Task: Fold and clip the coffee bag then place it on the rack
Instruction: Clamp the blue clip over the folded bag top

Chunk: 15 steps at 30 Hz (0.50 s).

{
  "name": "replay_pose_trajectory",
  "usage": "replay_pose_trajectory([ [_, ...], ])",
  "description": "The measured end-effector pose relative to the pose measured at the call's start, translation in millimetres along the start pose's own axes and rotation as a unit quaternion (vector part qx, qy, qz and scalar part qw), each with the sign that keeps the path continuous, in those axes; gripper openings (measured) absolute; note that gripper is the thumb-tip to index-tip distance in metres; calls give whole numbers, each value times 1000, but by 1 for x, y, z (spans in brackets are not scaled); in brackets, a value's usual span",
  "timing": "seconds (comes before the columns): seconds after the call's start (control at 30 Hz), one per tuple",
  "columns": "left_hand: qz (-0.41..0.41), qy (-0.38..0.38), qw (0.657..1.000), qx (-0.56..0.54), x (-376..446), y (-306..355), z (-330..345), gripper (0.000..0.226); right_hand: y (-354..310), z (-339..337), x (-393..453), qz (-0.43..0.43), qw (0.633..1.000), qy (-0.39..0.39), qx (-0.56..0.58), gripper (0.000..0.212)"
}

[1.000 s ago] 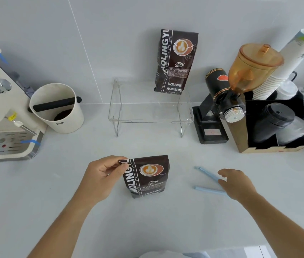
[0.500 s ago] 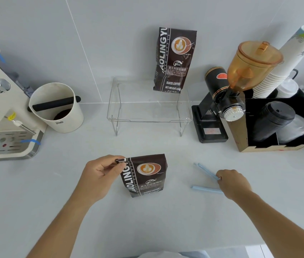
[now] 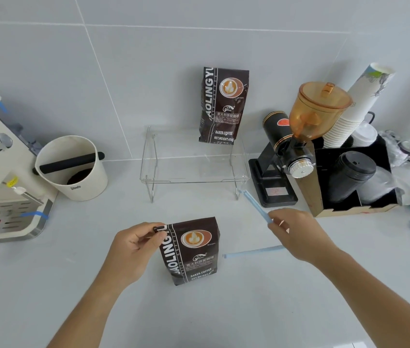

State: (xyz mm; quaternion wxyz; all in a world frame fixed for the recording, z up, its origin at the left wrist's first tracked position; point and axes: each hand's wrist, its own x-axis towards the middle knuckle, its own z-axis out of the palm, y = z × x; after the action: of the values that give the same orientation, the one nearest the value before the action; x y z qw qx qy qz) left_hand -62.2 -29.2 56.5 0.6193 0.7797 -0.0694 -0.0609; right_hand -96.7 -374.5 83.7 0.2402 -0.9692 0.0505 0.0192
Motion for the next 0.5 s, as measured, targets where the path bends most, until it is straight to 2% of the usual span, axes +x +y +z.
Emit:
replay_pose_trajectory([
  [0.23, -7, -9, 1000, 3, -1, 4, 0, 14, -59, -42, 6, -73, 996, -45, 32, 8],
  [0.4, -9, -28, 999, -21, -5, 11, 1, 29, -95, -42, 12, -65, 988, -118, 79, 12],
  [0.5, -20, -28, 999, -38, -8, 12, -2, 27, -111, -36, 17, -61, 982, -158, 81, 17],
])
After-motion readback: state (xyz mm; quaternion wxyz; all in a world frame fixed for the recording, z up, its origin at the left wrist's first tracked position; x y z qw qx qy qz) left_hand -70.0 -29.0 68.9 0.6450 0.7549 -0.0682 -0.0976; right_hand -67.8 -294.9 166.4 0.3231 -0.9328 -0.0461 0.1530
